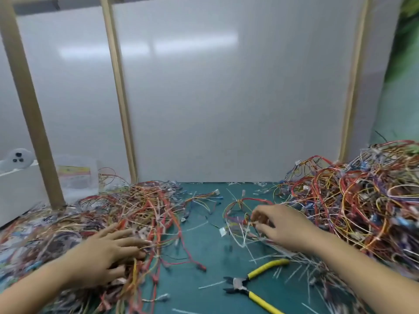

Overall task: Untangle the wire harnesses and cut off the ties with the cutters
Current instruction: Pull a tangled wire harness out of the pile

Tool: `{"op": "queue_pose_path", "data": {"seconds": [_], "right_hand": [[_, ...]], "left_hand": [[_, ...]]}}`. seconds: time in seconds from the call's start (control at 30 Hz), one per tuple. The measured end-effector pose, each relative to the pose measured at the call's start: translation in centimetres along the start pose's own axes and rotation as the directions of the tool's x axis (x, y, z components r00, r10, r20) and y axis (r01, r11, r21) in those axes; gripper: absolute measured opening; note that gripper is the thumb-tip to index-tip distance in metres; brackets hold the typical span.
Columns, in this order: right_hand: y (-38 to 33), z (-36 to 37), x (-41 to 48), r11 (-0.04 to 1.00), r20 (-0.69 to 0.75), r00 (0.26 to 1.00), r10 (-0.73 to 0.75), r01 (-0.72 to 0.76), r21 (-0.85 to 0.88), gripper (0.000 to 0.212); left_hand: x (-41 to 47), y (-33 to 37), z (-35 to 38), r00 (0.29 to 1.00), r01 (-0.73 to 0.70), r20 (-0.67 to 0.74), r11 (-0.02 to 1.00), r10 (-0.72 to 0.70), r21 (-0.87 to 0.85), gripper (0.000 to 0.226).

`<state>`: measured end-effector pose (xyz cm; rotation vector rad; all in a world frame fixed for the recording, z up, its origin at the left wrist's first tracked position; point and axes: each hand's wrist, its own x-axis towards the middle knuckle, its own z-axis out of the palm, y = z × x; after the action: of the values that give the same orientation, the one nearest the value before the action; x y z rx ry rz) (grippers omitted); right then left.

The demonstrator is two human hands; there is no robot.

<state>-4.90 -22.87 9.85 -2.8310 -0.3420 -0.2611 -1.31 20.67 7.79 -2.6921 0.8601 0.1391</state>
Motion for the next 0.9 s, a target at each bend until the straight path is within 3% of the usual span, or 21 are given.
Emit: {"op": "queue_pose_path", "data": {"seconds": [0.1, 0.17, 0.2, 0.27, 0.37, 0.43, 0.53, 0.57, 0.6, 0.63, 0.67, 0.7, 0.73, 0.77, 0.83, 0.9], "right_hand": [[1.0, -1.1, 0.5, 0.977, -0.13, 0.99, 0.057, -0.028, 0.213, 0.007], [0.7, -1.9, 1.2, 0.936, -0.192, 0.977, 0.088, -0.015, 0.352, 0.008], [0.3, -2.5, 1.7, 0.911, -0.209, 0.973, 0.094, 0.001, 0.412, 0.008], [-1.2, -3.9, 2.6, 0.872, -0.24, 0.969, 0.066, 0.061, 0.485, 0.008], [-4.2, -6.2, 4.0, 0.832, -0.278, 0.958, -0.07, 0.21, 0.513, 0.012], [-5.7, -7.6, 4.5, 0.82, -0.253, 0.949, -0.186, 0.292, 0.492, 0.016], [-5.7, -9.1, 4.7, 0.882, -0.156, 0.947, -0.28, 0.318, 0.348, 0.02], [-5.4, -9.4, 4.7, 0.904, -0.125, 0.951, -0.284, 0.309, 0.295, 0.019], [-5.0, -9.6, 4.9, 0.922, -0.094, 0.953, -0.289, 0.303, 0.239, 0.018], [-4.8, -9.8, 5.0, 0.935, -0.066, 0.951, -0.302, 0.309, 0.176, 0.018], [-4.7, -10.1, 5.3, 0.938, -0.047, 0.945, -0.325, 0.328, 0.111, 0.019], [-4.8, -10.4, 5.7, 0.933, -0.045, 0.935, -0.351, 0.353, 0.065, 0.019], [-5.0, -10.7, 6.0, 0.925, -0.068, 0.925, -0.374, 0.378, 0.048, 0.02], [-5.3, -10.9, 6.3, 0.916, -0.111, 0.915, -0.389, 0.397, 0.06, 0.02], [-5.4, -10.4, 6.5, 0.914, -0.225, 0.912, -0.344, 0.38, 0.141, 0.026], [-4.8, -8.0, 5.7, 0.934, -0.394, 0.9, -0.186, 0.287, 0.215, 0.038]], "left_hand": [[-0.4, -1.0, -0.8, 0.994, 0.078, 0.075, 0.997, -0.078, 0.004, 0.046], [-0.1, 0.2, -3.3, 0.986, 0.115, 0.139, 0.983, -0.096, -0.142, 0.035], [0.3, 1.4, -4.9, 0.991, 0.113, 0.103, 0.955, -0.088, -0.273, 0.029], [1.7, 4.5, -8.0, 0.984, 0.002, -0.156, 0.869, -0.091, -0.494, 0.024], [4.3, 9.8, -11.7, 0.882, -0.17, -0.436, 0.741, -0.18, -0.65, 0.012], [5.8, 12.4, -13.2, 0.768, -0.28, -0.536, 0.567, -0.352, -0.775, 0.013], [6.5, 12.7, -14.9, 0.403, -0.536, -0.488, 0.232, -0.774, -0.812, 0.017], [6.5, 12.4, -15.3, 0.353, -0.597, -0.442, 0.165, -0.825, -0.785, 0.015], [6.4, 12.2, -15.5, 0.341, -0.602, -0.471, 0.196, -0.813, -0.774, 0.016], [6.5, 12.3, -15.6, 0.369, -0.555, -0.572, 0.32, -0.732, -0.768, 0.016], [6.9, 12.5, -15.7, 0.465, -0.506, -0.653, 0.426, -0.597, -0.75, 0.02], [7.6, 12.9, -15.9, 0.593, -0.494, -0.672, 0.458, -0.444, -0.739, 0.026], [8.2, 13.3, -16.2, 0.699, -0.512, -0.644, 0.41, -0.313, -0.755, 0.031], [9.1, 13.5, -16.4, 0.756, -0.526, -0.608, 0.326, -0.244, -0.785, 0.031], [10.7, 13.4, -16.2, 0.78, -0.526, -0.552, 0.169, -0.295, -0.834, 0.028], [12.0, 13.5, -14.8, 0.801, -0.457, -0.481, 0.153, -0.357, -0.876, 0.022]]}}
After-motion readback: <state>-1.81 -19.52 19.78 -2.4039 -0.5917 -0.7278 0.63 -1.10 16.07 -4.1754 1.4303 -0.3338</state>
